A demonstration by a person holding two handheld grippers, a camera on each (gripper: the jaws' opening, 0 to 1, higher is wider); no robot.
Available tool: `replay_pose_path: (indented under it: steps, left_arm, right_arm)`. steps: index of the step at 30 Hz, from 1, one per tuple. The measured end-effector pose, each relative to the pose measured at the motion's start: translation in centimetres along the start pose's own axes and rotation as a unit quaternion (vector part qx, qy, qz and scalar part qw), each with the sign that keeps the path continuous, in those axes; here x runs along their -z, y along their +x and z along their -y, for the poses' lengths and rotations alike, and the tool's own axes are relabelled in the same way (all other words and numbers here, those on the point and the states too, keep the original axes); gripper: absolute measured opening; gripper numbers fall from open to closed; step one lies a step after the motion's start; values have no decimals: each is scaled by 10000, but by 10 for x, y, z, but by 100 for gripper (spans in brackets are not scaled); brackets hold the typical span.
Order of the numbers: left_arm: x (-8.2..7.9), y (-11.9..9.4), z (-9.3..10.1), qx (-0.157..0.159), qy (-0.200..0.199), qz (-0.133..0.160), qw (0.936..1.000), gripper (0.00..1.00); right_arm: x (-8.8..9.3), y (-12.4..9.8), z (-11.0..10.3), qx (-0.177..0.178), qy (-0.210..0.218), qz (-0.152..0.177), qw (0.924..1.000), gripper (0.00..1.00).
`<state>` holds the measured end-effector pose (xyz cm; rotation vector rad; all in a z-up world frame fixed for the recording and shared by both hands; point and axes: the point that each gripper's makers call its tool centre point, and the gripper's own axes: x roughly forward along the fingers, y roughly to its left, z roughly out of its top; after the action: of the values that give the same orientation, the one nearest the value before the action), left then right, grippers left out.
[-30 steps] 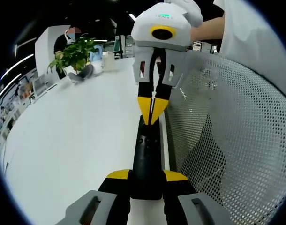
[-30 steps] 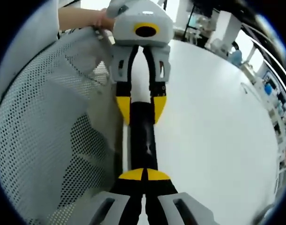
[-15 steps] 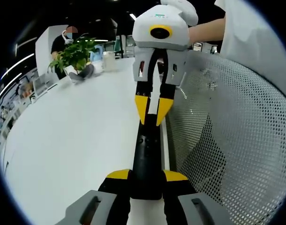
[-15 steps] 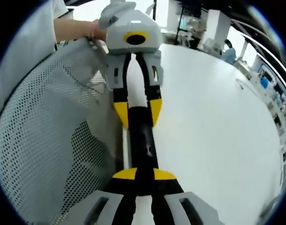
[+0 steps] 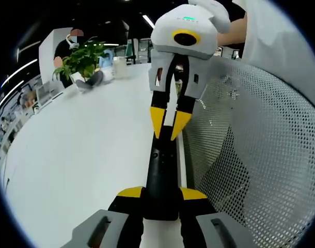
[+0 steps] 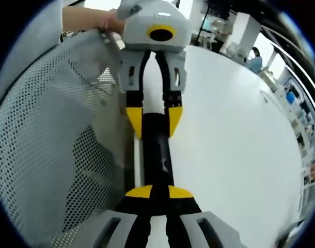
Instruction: Press the specified remote control buttons in sequence, fully releasing each button before pressing the next.
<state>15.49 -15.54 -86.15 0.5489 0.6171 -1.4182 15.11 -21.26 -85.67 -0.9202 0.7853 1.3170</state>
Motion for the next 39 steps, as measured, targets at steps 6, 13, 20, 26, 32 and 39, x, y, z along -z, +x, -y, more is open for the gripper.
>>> replay_pose_path:
  steps: [6, 13, 20, 26, 32, 39]
  left_arm:
    - [0, 0, 0, 15, 11, 8, 10000, 25]
    - [0, 1, -1, 22, 11, 12, 10000, 25]
    - [0, 1, -1, 11, 4, 10, 10000, 25]
    - [0, 1, -1, 10, 7, 10, 10000, 25]
    - [0, 0, -1, 7, -22, 17, 10000, 25]
    - [0, 0, 0, 11, -8, 18, 10000, 25]
  right_arm:
    - [0, 2, 3, -287, 96, -400, 9987, 6]
    - [2, 2, 3, -448, -91, -637, 9969, 6]
    - [1, -1, 3, -304, 50, 262, 9992, 6]
    - [2, -3, 3, -327, 22, 756, 9966, 6]
    - [-5, -1, 3, -324, 246, 873, 9954, 6]
    - [-8, 1, 2, -411, -49, 687, 9968, 7]
